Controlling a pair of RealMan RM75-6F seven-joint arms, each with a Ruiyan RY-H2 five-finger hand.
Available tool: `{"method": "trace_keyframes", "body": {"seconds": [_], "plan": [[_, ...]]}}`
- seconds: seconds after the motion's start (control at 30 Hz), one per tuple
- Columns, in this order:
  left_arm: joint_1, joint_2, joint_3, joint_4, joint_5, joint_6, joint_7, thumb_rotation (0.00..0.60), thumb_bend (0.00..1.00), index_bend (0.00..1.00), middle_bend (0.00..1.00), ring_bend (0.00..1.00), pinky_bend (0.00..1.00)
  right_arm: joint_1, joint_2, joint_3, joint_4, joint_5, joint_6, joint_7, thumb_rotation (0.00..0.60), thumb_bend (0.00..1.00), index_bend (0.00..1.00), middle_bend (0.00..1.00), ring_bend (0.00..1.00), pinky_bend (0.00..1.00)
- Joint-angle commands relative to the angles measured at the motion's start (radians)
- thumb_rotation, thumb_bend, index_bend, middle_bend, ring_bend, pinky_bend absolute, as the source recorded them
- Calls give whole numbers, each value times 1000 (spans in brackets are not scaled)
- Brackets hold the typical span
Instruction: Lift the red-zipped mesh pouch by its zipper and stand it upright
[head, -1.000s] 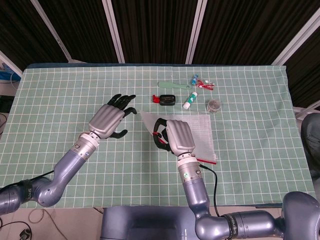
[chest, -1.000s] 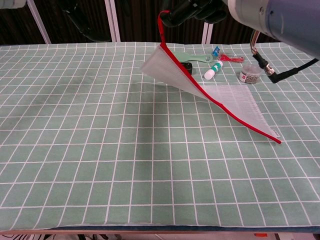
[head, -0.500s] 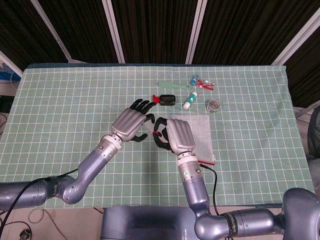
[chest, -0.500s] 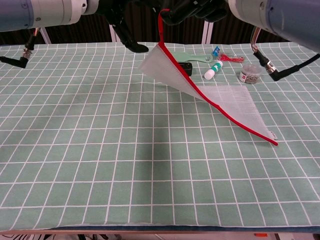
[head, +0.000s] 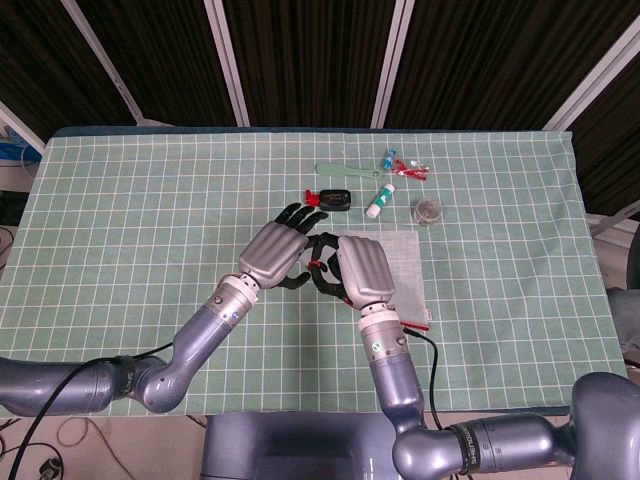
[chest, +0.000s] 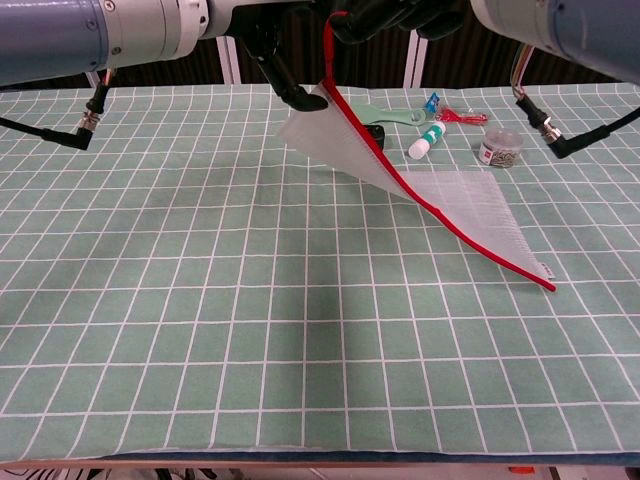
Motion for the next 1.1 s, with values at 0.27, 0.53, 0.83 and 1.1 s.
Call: {"method": "trace_keyframes", "body": {"seconds": [0.27, 0.53, 0.83, 1.1], "plan": [[-6, 0, 12, 4, -6, 12, -8, 600, 314, 522, 108, 0, 0, 9, 11, -11, -3, 6, 9, 16, 600, 705, 676, 1000, 1000, 997], [-11, -4, 18, 3, -6, 16, -17, 600, 373, 536, 109, 0, 0, 12, 20, -22, -8, 11, 17, 26, 600, 705, 676, 1000, 1000, 997], [-5, -11, 19, 8, -2, 40, -36, 600, 416, 577, 118, 0, 0, 9, 31, -37, -14, 11, 28, 39, 600, 705, 676, 1000, 1000, 997], [5, -33, 1, 23, 33, 76, -71, 600, 424, 601, 124, 0, 0, -18, 49, -64, -22, 0, 36, 70, 600, 708, 676, 1000, 1000, 997]]}}
